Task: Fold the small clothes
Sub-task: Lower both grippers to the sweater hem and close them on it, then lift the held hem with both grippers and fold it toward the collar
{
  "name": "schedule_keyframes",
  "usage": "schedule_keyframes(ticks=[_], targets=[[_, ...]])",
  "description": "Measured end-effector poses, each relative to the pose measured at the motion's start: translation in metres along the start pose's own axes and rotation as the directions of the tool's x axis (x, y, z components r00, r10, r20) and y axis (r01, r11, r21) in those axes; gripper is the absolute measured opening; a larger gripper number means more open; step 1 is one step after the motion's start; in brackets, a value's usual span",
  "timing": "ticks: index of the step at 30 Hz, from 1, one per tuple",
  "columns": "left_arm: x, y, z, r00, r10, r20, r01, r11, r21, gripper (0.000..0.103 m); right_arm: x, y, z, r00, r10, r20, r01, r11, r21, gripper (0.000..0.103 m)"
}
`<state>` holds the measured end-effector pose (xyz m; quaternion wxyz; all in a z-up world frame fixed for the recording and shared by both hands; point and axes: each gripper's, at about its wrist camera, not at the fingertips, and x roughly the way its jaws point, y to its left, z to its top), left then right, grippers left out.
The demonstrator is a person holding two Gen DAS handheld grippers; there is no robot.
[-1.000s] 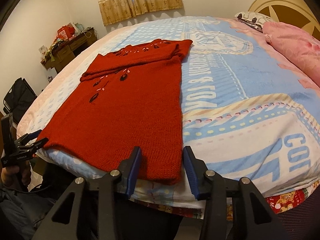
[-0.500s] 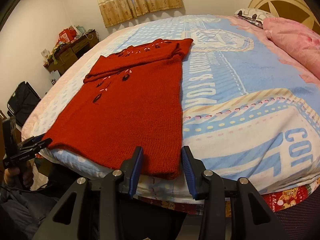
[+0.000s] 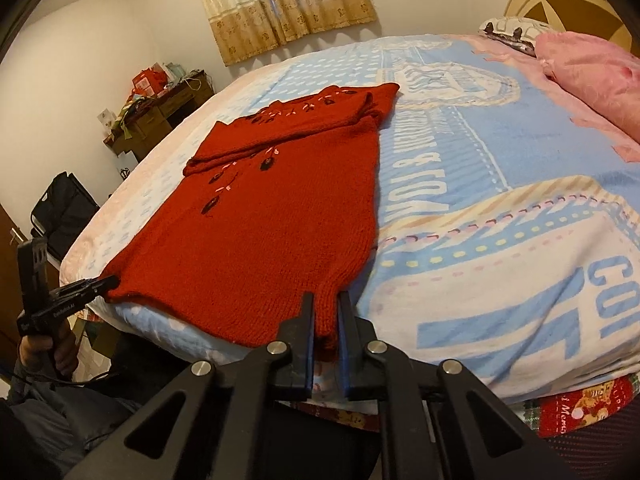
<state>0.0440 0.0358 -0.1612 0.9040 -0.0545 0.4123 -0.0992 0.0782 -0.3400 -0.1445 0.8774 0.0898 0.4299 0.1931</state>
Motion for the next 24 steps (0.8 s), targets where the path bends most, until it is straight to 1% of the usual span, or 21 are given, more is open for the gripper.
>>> schedule_keyframes(ticks=[3,8,11,17,20,24], targets=[[-0.004,-0.007,0.003,0.999,0.042,0.019,-0.043,0.998,0.046,0.011,-0.005,0.000,0.004,0.998,0.057,0.017,-0.057,0.998,0.027,0.009],[-0.016,-0.008,0.014,0.995,0.078,0.063,-0.083,0.993,0.083,0.011,-0.015,-0.002,0.014,0.991,0.118,0.057,-0.122,0.990,0.065,0.009],[-0.017,-0.002,0.019,0.996,0.064,0.062,-0.068,0.996,0.065,0.011,-0.019,-0.004,0.018,0.986,0.141,0.089,-0.148,0.985,0.084,0.009],[-0.019,-0.004,0.028,0.995,0.063,0.079,-0.069,0.995,0.074,0.011,-0.020,-0.004,0.026,0.983,0.145,0.109,-0.155,0.983,0.093,0.009],[-0.023,0.000,0.039,0.995,0.033,0.090,-0.038,0.998,0.054,0.010,-0.023,-0.005,0.031,0.980,0.155,0.122,-0.167,0.981,0.099,0.009],[-0.024,0.004,0.054,0.994,0.019,0.105,-0.023,0.999,0.043,0.010,-0.024,-0.006,0.044,0.975,0.170,0.143,-0.186,0.977,0.107,0.008]])
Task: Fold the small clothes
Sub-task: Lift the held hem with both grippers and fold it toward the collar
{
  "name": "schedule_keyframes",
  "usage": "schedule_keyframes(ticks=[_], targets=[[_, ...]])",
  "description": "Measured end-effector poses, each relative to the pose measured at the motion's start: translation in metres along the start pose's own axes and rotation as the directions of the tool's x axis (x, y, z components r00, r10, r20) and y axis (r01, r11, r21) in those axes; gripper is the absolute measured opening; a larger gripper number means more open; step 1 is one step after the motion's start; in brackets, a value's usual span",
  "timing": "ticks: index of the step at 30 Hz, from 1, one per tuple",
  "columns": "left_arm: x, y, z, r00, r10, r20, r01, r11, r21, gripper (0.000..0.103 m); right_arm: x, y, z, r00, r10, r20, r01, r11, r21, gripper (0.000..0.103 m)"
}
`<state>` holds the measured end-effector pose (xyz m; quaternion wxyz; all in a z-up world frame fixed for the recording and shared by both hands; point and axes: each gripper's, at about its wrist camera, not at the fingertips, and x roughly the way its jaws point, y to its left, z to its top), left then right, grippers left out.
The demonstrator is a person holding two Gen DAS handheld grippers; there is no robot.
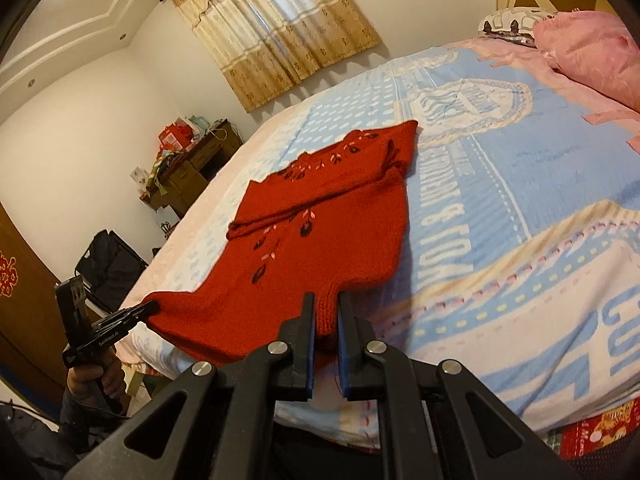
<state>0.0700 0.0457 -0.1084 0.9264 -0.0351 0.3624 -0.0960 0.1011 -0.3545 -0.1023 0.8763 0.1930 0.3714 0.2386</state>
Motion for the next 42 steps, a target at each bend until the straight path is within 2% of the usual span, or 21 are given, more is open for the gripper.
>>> schedule_keyframes(ticks=[5,12,21,24,34,42], targets=[[0.001,0.013,0.021,0.999,-0.050,0.012,0.051,0.998,-0.045,0.008,0.001,0.006,0.020,0.999,0.017,0.033,-0.017,1.000,-0.009,0.008],[0.002,0.027,0.056,0.997,-0.056,0.057,0.059,0.996,-0.067,0.007,0.005,0.009,0.060,0.996,0.036,0.083,-0.035,0.999,-0.017,0.008],[0.029,0.047,0.107,0.993,-0.094,0.069,0.102,0.987,-0.124,0.006,0.027,0.014,0.118,0.993,0.044,0.106,-0.041,0.999,-0.025,0.008],[0.037,0.052,0.126,0.993,-0.085,0.077,0.094,0.987,-0.132,0.006,0.035,0.013,0.136,0.993,0.035,0.111,-0.032,0.999,-0.026,0.008],[0.075,0.080,0.174,0.989,-0.126,0.078,0.140,0.967,-0.212,0.006,0.080,0.011,0.199,0.997,0.008,0.083,-0.005,0.999,-0.034,0.008],[0.121,0.102,0.208,0.991,-0.126,0.049,0.134,0.961,-0.242,0.006,0.135,0.005,0.245,0.998,-0.038,0.042,0.039,0.998,-0.041,0.008]])
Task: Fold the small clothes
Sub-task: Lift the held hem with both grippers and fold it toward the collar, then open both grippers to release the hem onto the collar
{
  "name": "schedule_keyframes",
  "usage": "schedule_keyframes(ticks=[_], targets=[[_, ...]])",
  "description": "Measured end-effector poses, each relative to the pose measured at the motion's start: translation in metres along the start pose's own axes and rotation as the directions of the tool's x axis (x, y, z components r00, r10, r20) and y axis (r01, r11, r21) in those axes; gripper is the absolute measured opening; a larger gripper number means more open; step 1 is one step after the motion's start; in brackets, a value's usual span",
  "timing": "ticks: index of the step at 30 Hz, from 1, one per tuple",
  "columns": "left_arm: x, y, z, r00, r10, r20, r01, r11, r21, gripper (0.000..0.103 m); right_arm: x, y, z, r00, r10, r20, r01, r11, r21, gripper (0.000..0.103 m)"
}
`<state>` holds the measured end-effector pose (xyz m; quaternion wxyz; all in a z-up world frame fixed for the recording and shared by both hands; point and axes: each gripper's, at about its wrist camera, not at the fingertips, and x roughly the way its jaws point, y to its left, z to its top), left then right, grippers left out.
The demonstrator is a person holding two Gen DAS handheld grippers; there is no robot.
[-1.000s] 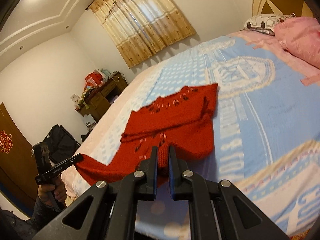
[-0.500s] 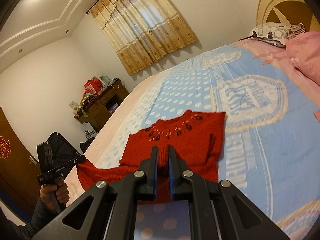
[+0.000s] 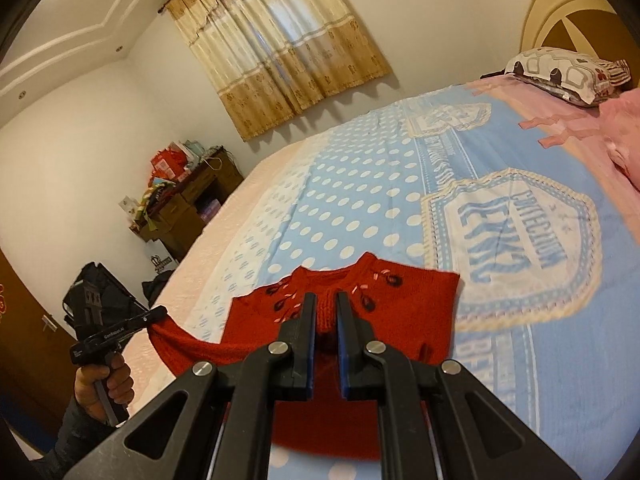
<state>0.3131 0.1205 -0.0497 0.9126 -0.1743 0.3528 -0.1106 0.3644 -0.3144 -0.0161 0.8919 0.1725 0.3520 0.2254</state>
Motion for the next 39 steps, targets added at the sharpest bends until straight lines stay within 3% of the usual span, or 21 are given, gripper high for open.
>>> schedule_keyframes(ticks=[14,18,20,22,23,26,30,32,34,37,39], targets=[[0.122,0.059,0.033,0.989,0.074,-0.131,-0.081,0.995,-0.053,0.006,0.137,-0.065,0.035,0.983,-0.131,-0.125,0.145,0.984,0.103,0.008],[0.142,0.067,0.031,0.985,0.121,-0.125,-0.127,0.991,-0.047,0.008,0.176,-0.091,0.033,0.971,-0.157,-0.179,0.184,0.973,0.141,0.010],[0.143,0.075,0.030,0.986,0.126,-0.114,-0.135,0.988,-0.078,0.008,0.184,-0.098,0.030,0.963,-0.192,-0.189,0.220,0.965,0.142,0.021],[0.139,0.084,0.028,0.983,0.146,-0.112,-0.158,0.981,-0.109,0.013,0.179,-0.099,0.026,0.966,-0.199,-0.167,0.224,0.964,0.142,0.074],[0.135,0.086,0.027,0.983,0.152,-0.107,-0.164,0.980,-0.115,0.016,0.172,-0.097,0.022,0.975,-0.170,-0.146,0.190,0.971,0.142,0.076],[0.107,0.088,0.018,0.983,0.169,-0.069,-0.176,0.979,-0.105,0.030,0.155,-0.084,0.010,0.971,-0.193,-0.143,0.204,0.976,0.071,0.076],[0.069,0.073,-0.011,0.976,0.218,-0.011,-0.219,0.976,-0.021,0.053,0.131,-0.066,-0.013,0.962,-0.220,-0.162,0.218,0.975,-0.029,0.075],[0.063,0.065,-0.025,0.973,0.232,-0.011,-0.232,0.973,0.014,0.058,0.127,-0.060,-0.022,0.953,-0.244,-0.183,0.232,0.969,-0.081,0.074],[0.058,0.054,-0.045,0.971,0.240,-0.009,-0.239,0.969,0.065,0.061,0.131,-0.056,-0.025,0.938,-0.286,-0.197,0.262,0.955,-0.136,0.053],[0.067,0.044,-0.052,0.962,0.273,-0.013,-0.270,0.954,0.128,0.061,0.151,-0.062,-0.012,0.932,-0.277,-0.233,0.258,0.960,-0.110,0.051],[0.076,0.044,-0.042,0.961,0.278,-0.012,-0.274,0.953,0.132,0.061,0.166,-0.065,-0.004,0.917,-0.328,-0.226,0.304,0.943,-0.135,0.051]])
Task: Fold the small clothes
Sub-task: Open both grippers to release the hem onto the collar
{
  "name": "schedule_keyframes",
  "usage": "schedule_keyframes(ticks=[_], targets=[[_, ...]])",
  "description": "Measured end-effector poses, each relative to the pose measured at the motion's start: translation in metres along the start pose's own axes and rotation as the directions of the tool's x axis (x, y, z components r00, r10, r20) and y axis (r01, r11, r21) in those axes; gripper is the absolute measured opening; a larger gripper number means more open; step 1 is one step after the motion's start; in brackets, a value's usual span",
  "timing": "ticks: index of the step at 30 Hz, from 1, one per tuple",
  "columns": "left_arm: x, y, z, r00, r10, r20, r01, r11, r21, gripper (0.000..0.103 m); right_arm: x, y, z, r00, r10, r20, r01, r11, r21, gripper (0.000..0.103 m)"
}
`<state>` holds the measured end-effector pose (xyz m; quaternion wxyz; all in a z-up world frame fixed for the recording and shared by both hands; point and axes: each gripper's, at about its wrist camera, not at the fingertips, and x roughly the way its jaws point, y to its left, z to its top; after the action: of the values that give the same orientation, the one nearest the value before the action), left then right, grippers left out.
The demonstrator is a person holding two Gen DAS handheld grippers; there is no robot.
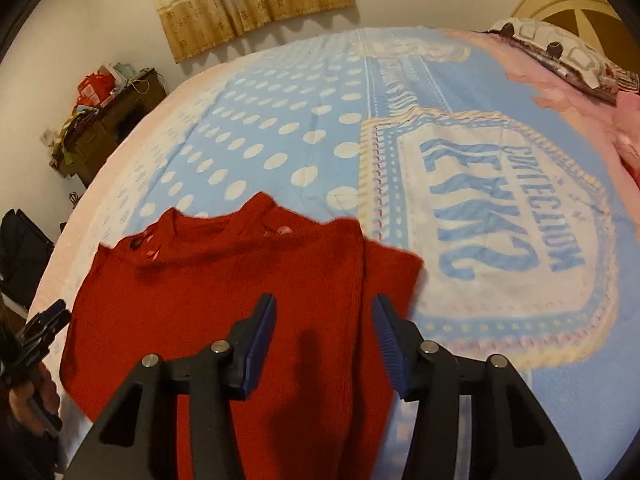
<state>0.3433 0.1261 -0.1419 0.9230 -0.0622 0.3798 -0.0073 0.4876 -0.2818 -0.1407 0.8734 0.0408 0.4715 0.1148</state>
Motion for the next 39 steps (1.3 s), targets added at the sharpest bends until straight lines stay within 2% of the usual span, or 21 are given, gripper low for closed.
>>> schedule_keyframes(ticks=[2,4,6,9,10,11,12,13,15,17,20,22,28,30,32,33,34,35,36,39], targets=[[0.004,0.000,0.011,1.000,0.001,0.008,-0.001,1.000,0.008,0.061,0.015,-0.002,0.008,0.999,0.002,-0.035,-0.001,1.000,0.010,0.051],[0.014,-0.001,0.029,0.999,-0.040,0.000,0.040,0.999,0.025,0.061,0.024,-0.004,0.013,0.999,0.018,-0.044,-0.017,1.000,0.027,0.051],[0.023,0.000,0.044,0.999,-0.047,0.016,0.047,0.999,0.012,0.061,0.030,0.000,0.015,0.999,0.008,-0.050,-0.008,1.000,-0.007,0.051],[0.042,-0.011,0.055,0.997,-0.077,-0.016,0.077,0.996,0.053,0.061,0.040,0.006,0.015,0.998,-0.017,-0.060,0.014,0.998,-0.056,0.050],[0.049,-0.015,0.057,0.997,-0.069,-0.023,0.070,0.995,0.070,0.060,0.042,0.008,0.014,0.998,-0.026,-0.061,0.021,0.997,-0.072,0.036],[0.056,-0.021,0.057,0.997,-0.064,-0.042,0.068,0.993,0.092,0.055,0.043,0.011,0.014,0.997,-0.036,-0.061,0.031,0.996,-0.086,0.026],[0.066,-0.026,0.058,0.996,-0.052,-0.069,0.060,0.992,0.114,0.028,0.043,0.012,0.014,0.997,-0.055,-0.053,0.049,0.993,-0.103,0.016],[0.073,-0.027,0.058,0.995,-0.038,-0.087,0.048,0.992,0.118,0.008,0.043,0.014,0.014,0.997,-0.062,-0.044,0.057,0.992,-0.115,0.011],[0.076,-0.027,0.059,0.995,-0.040,-0.089,0.049,0.993,0.110,0.005,0.035,0.019,0.016,0.999,-0.052,-0.010,0.050,0.990,-0.133,0.007],[0.067,-0.025,0.061,0.999,-0.034,-0.043,0.038,0.994,0.103,0.005,0.022,0.021,0.020,0.998,-0.053,0.045,0.059,0.988,-0.140,0.007],[0.051,-0.019,0.070,0.999,-0.042,0.028,0.040,0.996,0.076,0.005,0.007,0.016,0.029,0.993,-0.038,0.111,0.049,0.994,-0.098,0.007],[0.048,-0.016,0.075,0.998,-0.038,0.054,0.034,0.997,0.068,0.005,0.010,0.014,0.031,0.993,-0.058,0.107,0.067,0.994,-0.086,0.007],[0.094,-0.017,0.064,0.998,0.044,-0.036,-0.041,0.995,0.090,0.005,0.046,0.008,0.021,0.995,-0.099,0.000,0.099,0.992,-0.075,0.007],[0.099,-0.018,0.057,0.996,0.071,-0.045,-0.067,0.994,0.089,0.012,0.048,0.006,0.017,0.992,-0.124,-0.013,0.123,0.989,-0.084,0.011],[0.091,-0.019,0.054,0.996,0.085,-0.026,-0.082,0.993,0.089,0.016,0.041,0.004,0.015,0.990,-0.139,-0.013,0.137,0.987,-0.085,0.033],[0.085,-0.018,0.054,0.996,0.087,-0.018,-0.085,0.993,0.087,0.022,0.036,0.003,0.013,0.990,-0.144,-0.005,0.143,0.986,-0.082,0.055],[0.077,-0.017,0.055,0.995,0.097,-0.005,-0.097,0.992,0.080,0.029,0.025,0.002,0.010,0.991,-0.132,0.014,0.132,0.988,-0.076,0.059],[0.066,-0.016,0.055,0.994,0.111,0.018,-0.112,0.991,0.073,0.046,0.015,0.003,0.007,0.994,-0.110,0.027,0.111,0.991,-0.073,0.059],[0.053,-0.015,0.054,0.991,0.123,0.051,-0.127,0.990,0.068,0.056,0.005,0.003,0.004,0.995,-0.093,0.035,0.096,0.993,-0.073,0.059],[0.011,-0.019,0.044,0.987,0.093,0.131,-0.106,0.990,0.096,0.060,-0.031,0.015,-0.016,0.997,-0.041,0.072,0.048,0.994,-0.096,0.059]])
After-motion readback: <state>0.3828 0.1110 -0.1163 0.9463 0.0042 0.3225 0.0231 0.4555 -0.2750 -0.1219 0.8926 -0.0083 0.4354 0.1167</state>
